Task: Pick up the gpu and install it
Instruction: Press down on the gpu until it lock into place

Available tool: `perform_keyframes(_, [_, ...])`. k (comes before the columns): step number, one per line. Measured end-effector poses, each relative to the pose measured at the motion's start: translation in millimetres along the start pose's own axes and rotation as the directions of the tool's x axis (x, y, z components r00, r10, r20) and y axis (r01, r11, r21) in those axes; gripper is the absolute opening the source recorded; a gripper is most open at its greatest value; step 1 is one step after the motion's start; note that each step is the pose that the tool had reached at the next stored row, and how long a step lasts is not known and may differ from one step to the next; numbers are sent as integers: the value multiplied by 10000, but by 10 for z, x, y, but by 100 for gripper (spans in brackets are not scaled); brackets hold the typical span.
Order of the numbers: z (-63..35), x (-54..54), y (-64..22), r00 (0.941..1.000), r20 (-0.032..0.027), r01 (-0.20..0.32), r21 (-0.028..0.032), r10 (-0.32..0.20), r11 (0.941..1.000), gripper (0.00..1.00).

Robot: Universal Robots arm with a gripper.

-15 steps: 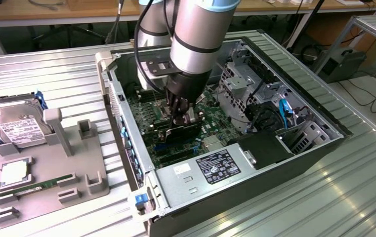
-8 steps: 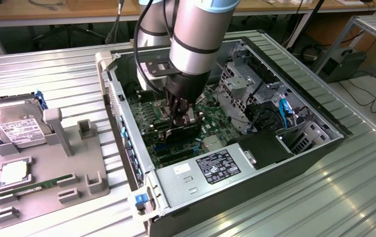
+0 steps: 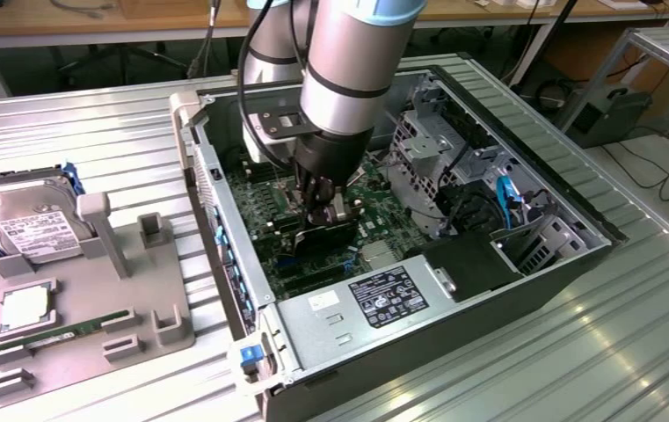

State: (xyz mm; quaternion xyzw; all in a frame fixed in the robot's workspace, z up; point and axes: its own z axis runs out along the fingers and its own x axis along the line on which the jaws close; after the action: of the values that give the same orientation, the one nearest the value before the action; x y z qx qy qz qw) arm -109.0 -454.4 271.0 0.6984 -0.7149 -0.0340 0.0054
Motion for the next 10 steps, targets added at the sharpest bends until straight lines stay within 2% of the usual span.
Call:
perform_keyframes(2, [-31, -2, 2, 10000, 12, 0, 5, 0, 10000, 11])
perform_keyframes(10, [-221, -9, 13, 10000, -2, 0, -1, 0, 10000, 11])
